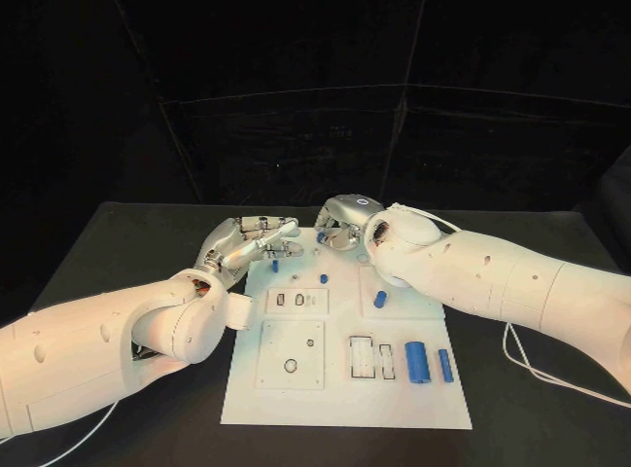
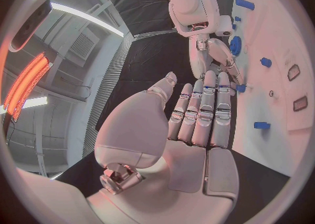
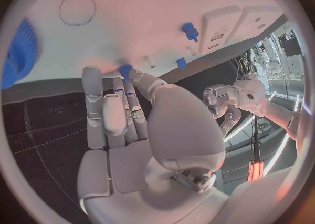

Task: Assemble the parts on the task board

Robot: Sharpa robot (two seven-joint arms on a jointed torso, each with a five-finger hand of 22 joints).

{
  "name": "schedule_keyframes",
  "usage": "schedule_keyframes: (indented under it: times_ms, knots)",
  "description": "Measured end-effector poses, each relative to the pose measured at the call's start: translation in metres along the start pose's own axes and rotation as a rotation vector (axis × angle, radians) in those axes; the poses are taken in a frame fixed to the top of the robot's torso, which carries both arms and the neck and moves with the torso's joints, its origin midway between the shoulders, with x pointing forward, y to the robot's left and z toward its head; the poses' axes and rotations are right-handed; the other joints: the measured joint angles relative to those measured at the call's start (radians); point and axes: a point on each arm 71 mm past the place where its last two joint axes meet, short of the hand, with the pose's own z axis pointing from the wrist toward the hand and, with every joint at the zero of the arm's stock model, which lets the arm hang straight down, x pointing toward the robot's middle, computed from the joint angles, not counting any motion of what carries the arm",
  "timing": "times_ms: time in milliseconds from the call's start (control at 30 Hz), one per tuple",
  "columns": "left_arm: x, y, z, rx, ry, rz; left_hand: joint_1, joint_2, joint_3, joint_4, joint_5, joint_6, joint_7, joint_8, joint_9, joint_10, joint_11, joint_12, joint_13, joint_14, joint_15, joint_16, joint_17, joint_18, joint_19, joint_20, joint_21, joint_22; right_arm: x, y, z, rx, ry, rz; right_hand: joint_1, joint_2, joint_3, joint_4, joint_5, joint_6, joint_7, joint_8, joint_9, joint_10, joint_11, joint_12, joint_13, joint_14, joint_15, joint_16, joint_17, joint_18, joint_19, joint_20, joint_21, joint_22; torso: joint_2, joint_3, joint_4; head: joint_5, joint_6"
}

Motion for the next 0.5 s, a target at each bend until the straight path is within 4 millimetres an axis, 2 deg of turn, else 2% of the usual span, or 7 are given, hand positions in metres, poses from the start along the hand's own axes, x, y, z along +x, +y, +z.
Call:
schedule_keyframes:
  times_ms: [100,167,200,333,433,500]
  knots:
    - [0.0,0.0,0.0,0.0,0.0,0.0,0.0,0.0,0.0,0.0,0.0,0.0,0.0,0.0,0.0,0.0,0.0,0.0,0.0,0.0,0.0,0.0,0.0,0.0,0.0,0.0,0.0,0.0,0.001,-0.001,0.0,0.006,0.001,-0.001,0.0,-0.012,-0.02,0.008,-0.003,-0.083,0.005,0.0,-0.007,-0.084,0.013,0.0,-0.006,-0.028,0.012,-0.04,-0.056,0.001,-0.052,0.013,-0.043,-0.063,0.0,0.0001,-0.0006,0.0,0.0]
    - [-0.001,-0.001,0.0,0.0,0.0,0.001,0.0,0.0,0.0,0.0,0.0,0.0,0.0,0.0,0.0,0.0,0.0,0.0,0.0,0.0,0.0,0.0,0.0,0.0,0.0,0.0,0.0,0.0,0.0,-0.002,-0.001,0.008,-0.002,-0.001,0.0,-0.012,-0.032,0.009,-0.003,-0.104,0.003,0.0,-0.007,-0.106,0.014,0.002,-0.006,-0.037,0.015,-0.045,-0.068,0.016,-0.06,0.018,-0.046,-0.068,0.0,0.0003,-0.0006,0.0,0.001]
    - [-0.001,-0.001,0.0,0.0,-0.001,0.001,0.0,0.0,0.0,0.0,0.0,0.0,0.0,0.0,0.0,0.0,0.0,0.0,0.0,0.0,0.0,0.0,0.0,0.0,0.0,0.0,0.0,0.0,0.0,-0.003,-0.002,0.009,-0.005,-0.001,0.0,-0.012,-0.039,0.011,-0.003,-0.114,0.0,0.0,-0.007,-0.116,0.014,0.007,-0.006,-0.037,0.014,-0.045,-0.072,0.016,-0.062,0.02,-0.046,-0.069,0.0,0.0005,-0.0006,0.0,0.001]
    - [-0.002,0.0,0.0,-0.001,-0.003,0.002,0.0,0.0,0.0,0.0,0.0,0.0,0.0,0.0,0.0,0.0,0.0,0.0,0.0,0.0,0.0,0.0,0.0,0.0,0.0,0.0,0.0,0.0,-0.003,-0.006,-0.008,0.011,-0.021,0.001,0.0,-0.012,-0.051,0.017,-0.001,-0.117,-0.003,0.0,-0.005,-0.122,0.013,0.019,-0.005,-0.037,0.014,-0.045,-0.073,0.016,-0.062,0.02,-0.046,-0.07,0.001,0.0015,-0.0012,0.002,0.001]
    - [-0.003,-0.001,0.0,-0.002,-0.003,0.003,0.0,0.0,0.0,0.0,0.0,0.0,0.0,0.0,0.0,0.0,0.0,0.0,0.0,0.0,0.0,0.0,0.0,0.0,0.0,0.0,0.0,0.0,-0.008,-0.012,-0.018,0.014,-0.038,0.004,0.0,-0.012,-0.065,0.026,0.02,-0.109,0.002,0.004,0.001,-0.118,0.009,0.048,0.001,-0.037,0.014,-0.029,-0.062,0.016,-0.062,0.02,-0.046,-0.069,0.0,0.0016,-0.0022,0.001,0.001]
    - [-0.003,-0.001,0.0,-0.002,-0.004,0.003,0.0,0.0,0.0,0.0,0.0,0.0,0.0,0.0,0.0,0.0,0.0,0.0,0.0,0.0,0.0,0.0,0.0,0.0,0.0,0.0,0.0,0.0,-0.011,-0.018,-0.027,0.017,-0.051,0.009,0.0,-0.012,-0.072,0.032,0.039,-0.086,0.003,0.013,0.006,-0.081,0.007,0.079,0.009,-0.032,0.01,-0.008,-0.04,0.016,-0.051,0.017,-0.027,-0.048,0.0,0.0016,-0.0026,-0.001,0.003]
